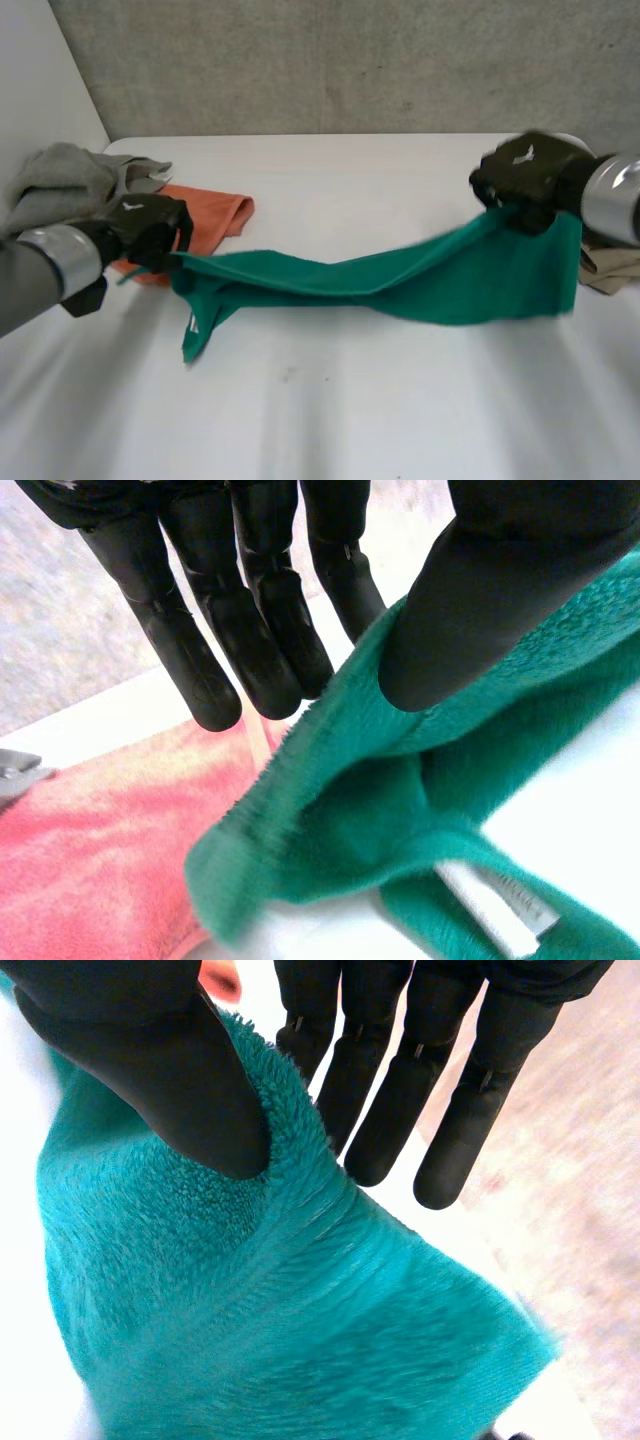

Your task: Fold the laundry.

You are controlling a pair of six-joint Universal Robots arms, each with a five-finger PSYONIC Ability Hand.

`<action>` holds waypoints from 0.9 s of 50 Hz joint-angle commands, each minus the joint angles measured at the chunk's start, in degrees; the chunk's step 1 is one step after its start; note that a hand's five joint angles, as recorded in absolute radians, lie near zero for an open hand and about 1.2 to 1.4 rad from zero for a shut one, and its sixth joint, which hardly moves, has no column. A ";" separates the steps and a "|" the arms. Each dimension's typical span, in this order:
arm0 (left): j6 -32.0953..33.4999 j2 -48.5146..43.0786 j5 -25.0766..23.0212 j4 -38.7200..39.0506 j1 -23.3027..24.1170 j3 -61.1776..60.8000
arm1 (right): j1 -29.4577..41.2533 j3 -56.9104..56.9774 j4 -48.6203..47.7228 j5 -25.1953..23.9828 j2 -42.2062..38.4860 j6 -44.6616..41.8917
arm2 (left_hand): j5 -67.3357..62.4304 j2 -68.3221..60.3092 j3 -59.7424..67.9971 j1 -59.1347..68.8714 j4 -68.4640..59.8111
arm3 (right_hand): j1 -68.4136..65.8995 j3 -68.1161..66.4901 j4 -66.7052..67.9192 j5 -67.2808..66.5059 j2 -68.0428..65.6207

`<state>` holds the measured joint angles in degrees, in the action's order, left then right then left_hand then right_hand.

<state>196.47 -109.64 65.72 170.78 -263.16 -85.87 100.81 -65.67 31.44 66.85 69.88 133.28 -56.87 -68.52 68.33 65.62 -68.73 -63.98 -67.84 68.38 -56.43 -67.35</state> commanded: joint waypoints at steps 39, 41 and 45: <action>-4.08 -6.11 2.32 31.64 1.78 -0.43 | 4.13 -8.15 -44.81 9.44 -15.12 11.12 | -13.13 -11.48 11.67 14.38 -11.27 | -16.02 -12.16 11.62 -13.57 -12.65; -2.24 -6.20 1.08 29.62 1.16 -4.12 | 3.78 -8.95 -42.70 9.44 -17.31 10.95 | -13.13 -11.48 11.67 14.38 -11.27 | -16.02 -12.16 11.62 -13.57 -12.65; 2.15 -4.89 0.55 23.04 -0.51 -9.13 | 2.99 -9.30 -36.99 10.76 -17.68 9.63 | -13.13 -11.48 11.67 14.38 -11.27 | -16.02 -12.16 11.62 -13.57 -12.65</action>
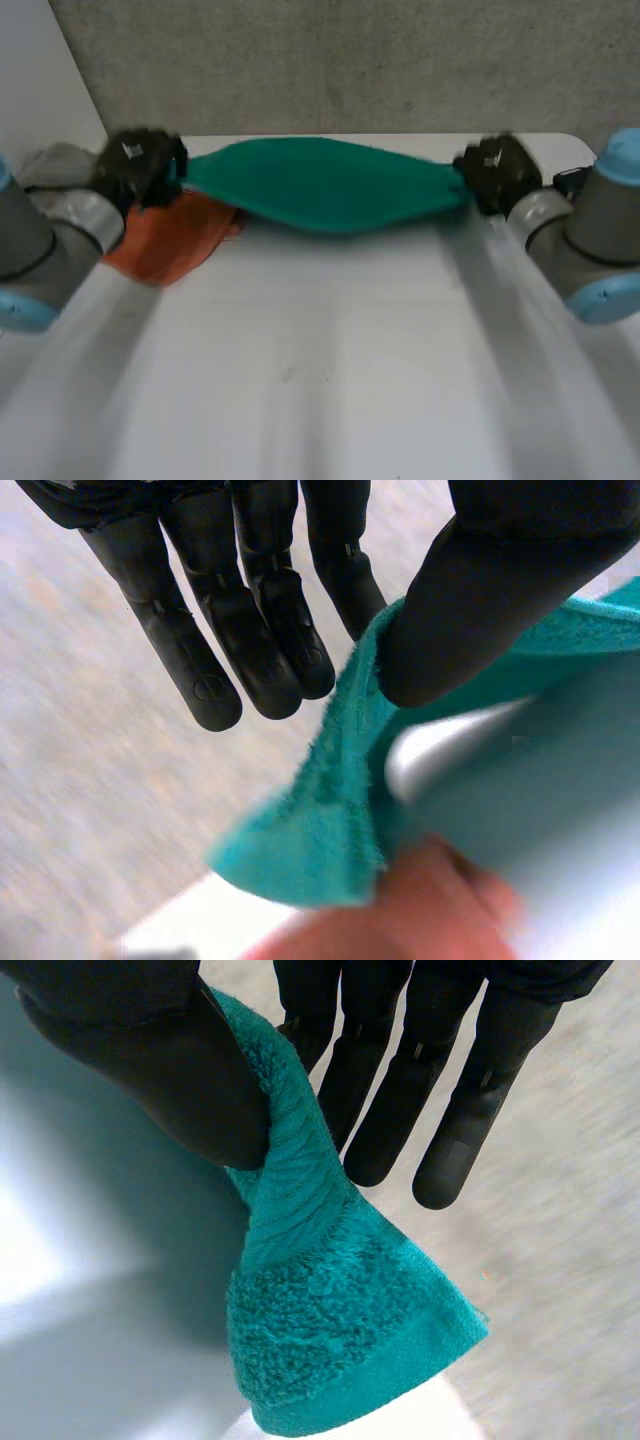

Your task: Fold the laundry.

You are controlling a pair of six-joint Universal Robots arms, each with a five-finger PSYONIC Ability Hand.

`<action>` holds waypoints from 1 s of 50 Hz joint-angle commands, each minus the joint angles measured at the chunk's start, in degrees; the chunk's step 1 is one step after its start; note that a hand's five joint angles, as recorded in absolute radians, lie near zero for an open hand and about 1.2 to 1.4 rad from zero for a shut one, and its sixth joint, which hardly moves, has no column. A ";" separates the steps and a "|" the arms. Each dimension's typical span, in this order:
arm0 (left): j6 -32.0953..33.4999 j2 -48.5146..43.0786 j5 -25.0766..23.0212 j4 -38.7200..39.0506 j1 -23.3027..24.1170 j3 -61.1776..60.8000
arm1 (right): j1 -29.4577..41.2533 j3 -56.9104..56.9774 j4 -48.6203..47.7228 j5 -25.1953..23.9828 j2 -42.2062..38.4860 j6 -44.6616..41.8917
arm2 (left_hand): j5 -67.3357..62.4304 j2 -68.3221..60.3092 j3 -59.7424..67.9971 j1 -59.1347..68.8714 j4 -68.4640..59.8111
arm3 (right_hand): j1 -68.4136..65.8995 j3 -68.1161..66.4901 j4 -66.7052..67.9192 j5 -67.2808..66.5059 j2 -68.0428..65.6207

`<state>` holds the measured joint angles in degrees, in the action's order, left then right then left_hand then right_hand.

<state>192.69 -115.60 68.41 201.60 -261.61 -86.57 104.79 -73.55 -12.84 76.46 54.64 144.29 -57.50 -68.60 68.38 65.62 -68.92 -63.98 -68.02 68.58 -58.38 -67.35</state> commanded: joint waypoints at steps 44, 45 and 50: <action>34.09 -2.26 8.23 -28.05 0.75 23.75 | -3.63 22.89 25.56 12.84 -1.12 -19.43 | -12.50 -11.40 11.62 14.38 -11.08 | -16.02 -11.98 11.42 -11.62 -12.65; 32.50 -2.35 8.49 -26.01 0.66 26.68 | -3.71 23.97 21.75 12.84 -0.50 -17.22 | -12.50 -11.40 11.62 14.38 -11.08 | -16.02 -11.98 11.42 -11.62 -12.65; 18.19 -1.91 11.04 -8.80 -0.39 36.99 | -3.63 22.76 -3.21 11.61 4.59 -5.61 | -12.50 -11.40 11.62 14.38 -11.08 | -16.02 -11.98 11.42 -11.62 -12.65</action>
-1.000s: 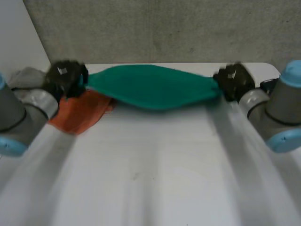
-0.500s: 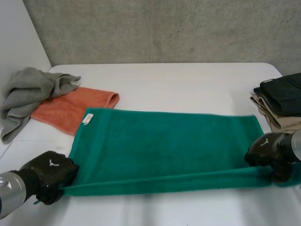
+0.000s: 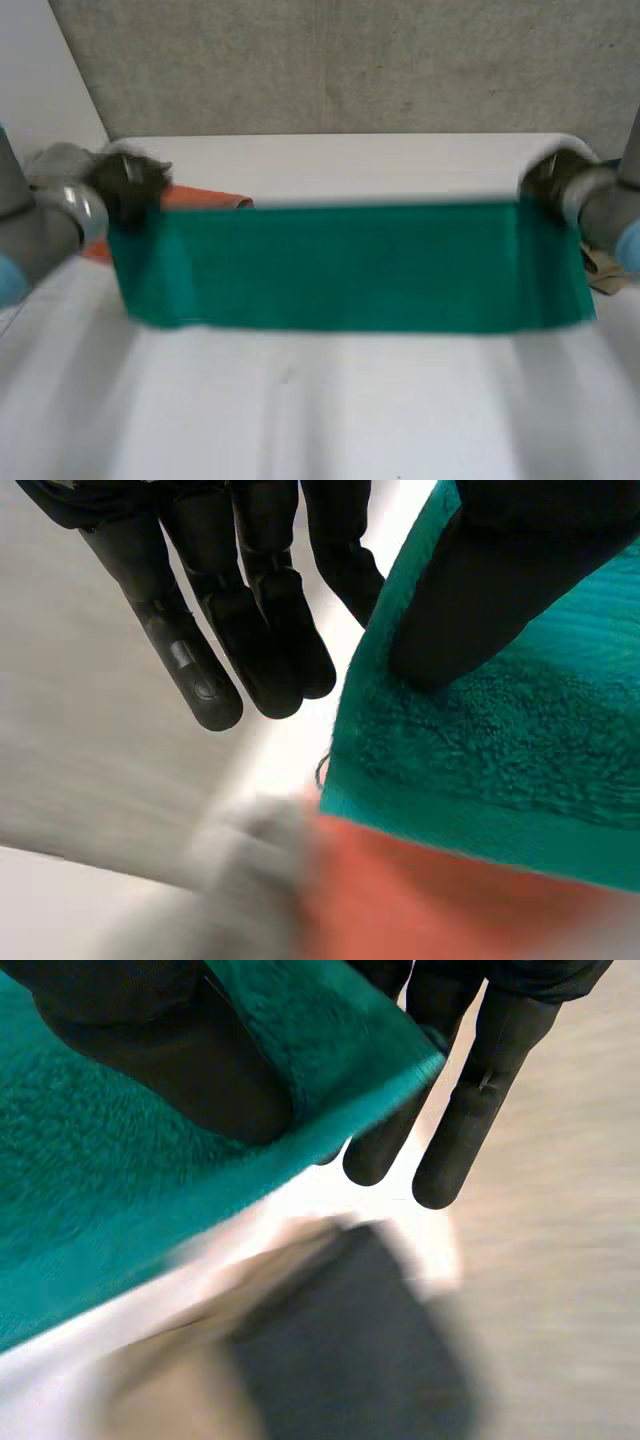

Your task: Fold the laundry.

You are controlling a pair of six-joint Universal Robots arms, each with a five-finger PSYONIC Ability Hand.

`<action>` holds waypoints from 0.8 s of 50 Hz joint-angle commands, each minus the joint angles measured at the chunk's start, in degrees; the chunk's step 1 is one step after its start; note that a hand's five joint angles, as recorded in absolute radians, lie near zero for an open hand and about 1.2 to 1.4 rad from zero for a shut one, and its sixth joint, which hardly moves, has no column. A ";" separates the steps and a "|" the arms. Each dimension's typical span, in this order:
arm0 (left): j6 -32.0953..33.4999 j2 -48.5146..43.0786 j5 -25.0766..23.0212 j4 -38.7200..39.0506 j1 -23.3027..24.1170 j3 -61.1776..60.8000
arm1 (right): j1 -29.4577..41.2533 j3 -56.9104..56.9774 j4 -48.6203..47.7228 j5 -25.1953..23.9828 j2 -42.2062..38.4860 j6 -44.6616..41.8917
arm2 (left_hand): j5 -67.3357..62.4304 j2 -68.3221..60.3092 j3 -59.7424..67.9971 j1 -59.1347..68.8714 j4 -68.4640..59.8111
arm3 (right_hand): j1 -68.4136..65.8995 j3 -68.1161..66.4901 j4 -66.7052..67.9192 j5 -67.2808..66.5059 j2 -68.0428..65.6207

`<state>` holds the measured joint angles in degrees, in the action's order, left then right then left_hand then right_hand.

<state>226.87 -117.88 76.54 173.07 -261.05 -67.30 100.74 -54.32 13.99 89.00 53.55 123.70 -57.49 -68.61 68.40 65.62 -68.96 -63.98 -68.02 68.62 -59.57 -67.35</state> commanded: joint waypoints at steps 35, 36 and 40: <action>-12.18 6.50 -6.84 -2.79 -4.54 -30.06 | 1.66 -18.00 0.22 -6.74 6.03 8.32 | -12.51 -11.39 11.60 14.38 -11.04 | -16.02 -11.98 11.38 -10.43 -12.65; -10.24 8.00 -7.01 -5.27 -4.90 -31.65 | 0.70 -19.75 6.08 -6.82 8.21 6.49 | -12.51 -11.39 11.60 14.38 -11.04 | -16.02 -11.98 11.38 -10.43 -12.65; -3.72 17.93 -8.07 -11.44 -6.57 -40.52 | -2.12 -25.12 22.28 -7.53 14.29 0.77 | -12.51 -11.39 11.60 14.38 -11.04 | -16.02 -11.98 11.38 -10.43 -12.65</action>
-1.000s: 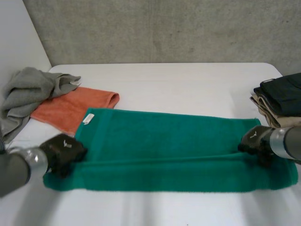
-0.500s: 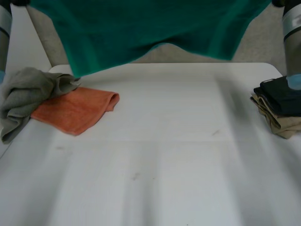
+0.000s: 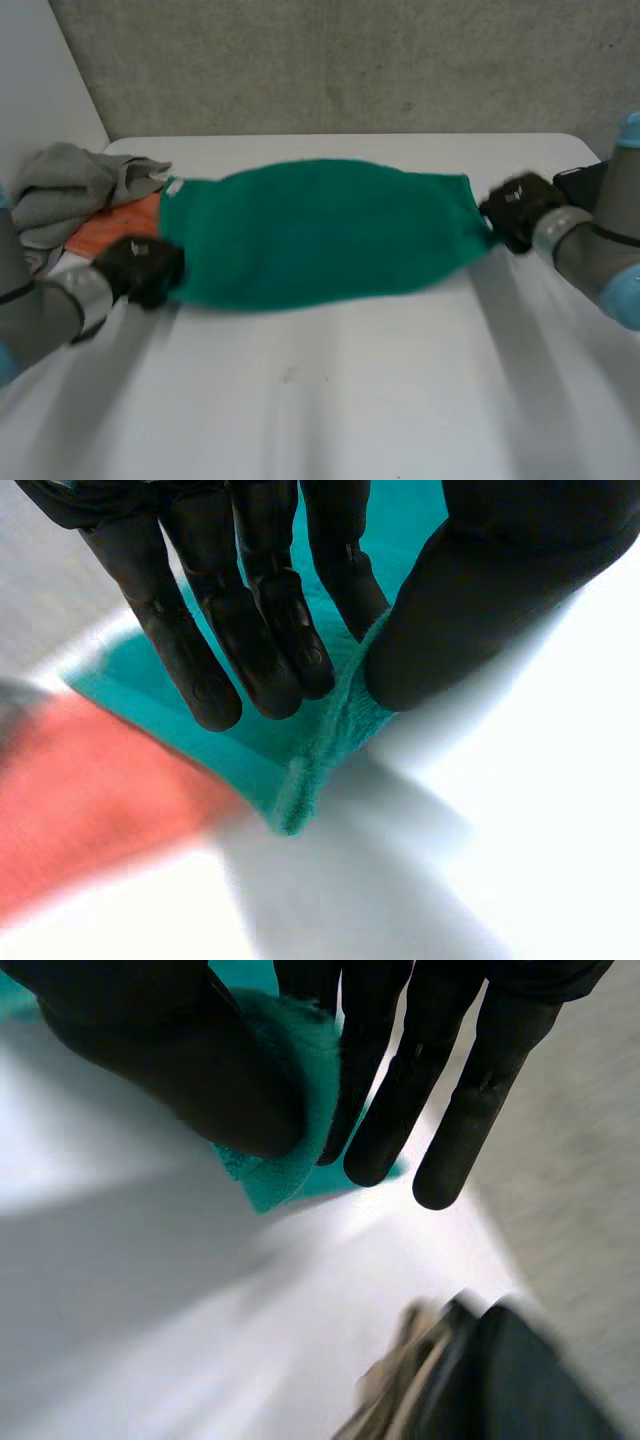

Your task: Fold the laundry.

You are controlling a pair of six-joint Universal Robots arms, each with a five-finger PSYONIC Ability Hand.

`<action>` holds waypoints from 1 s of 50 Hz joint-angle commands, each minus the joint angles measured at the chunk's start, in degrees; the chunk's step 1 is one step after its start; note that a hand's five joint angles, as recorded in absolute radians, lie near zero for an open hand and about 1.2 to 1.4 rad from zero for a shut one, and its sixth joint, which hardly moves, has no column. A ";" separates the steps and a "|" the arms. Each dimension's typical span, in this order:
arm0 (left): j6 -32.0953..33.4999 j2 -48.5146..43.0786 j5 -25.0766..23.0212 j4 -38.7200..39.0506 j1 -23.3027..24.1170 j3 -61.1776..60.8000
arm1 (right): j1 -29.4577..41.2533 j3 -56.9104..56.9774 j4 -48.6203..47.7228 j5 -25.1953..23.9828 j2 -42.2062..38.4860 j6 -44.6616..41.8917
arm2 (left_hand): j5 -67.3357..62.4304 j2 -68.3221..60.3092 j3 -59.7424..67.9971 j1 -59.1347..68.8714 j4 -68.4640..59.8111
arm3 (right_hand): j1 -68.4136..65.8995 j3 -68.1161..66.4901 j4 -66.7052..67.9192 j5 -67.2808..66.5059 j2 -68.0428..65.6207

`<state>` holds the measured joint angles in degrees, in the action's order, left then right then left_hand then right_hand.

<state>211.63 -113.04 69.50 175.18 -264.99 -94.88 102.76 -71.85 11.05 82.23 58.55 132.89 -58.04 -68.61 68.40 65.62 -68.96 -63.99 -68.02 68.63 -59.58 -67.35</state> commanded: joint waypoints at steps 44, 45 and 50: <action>13.99 -21.87 12.32 3.24 8.25 35.90 | -1.07 0.75 -3.67 6.45 -5.99 -4.04 | -11.96 -11.39 11.60 14.38 -11.04 | -16.01 -11.98 11.37 -10.42 -12.65; 14.16 -22.83 12.32 3.24 8.43 36.95 | -0.89 1.10 -3.84 6.71 -6.25 -4.13 | -11.96 -11.39 11.60 14.38 -11.04 | -16.01 -11.98 11.37 -10.42 -12.65; 15.74 -27.67 12.50 3.50 9.40 43.02 | -0.19 2.94 -3.93 9.08 -8.18 -4.57 | -11.96 -11.39 11.60 14.38 -11.04 | -16.01 -11.98 11.37 -10.42 -12.65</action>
<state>225.74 -135.14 82.00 178.73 -256.74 -58.38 101.69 -70.74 7.19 89.04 52.35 128.91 -58.04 -68.61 68.41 65.62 -68.96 -63.99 -68.01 68.63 -59.58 -67.35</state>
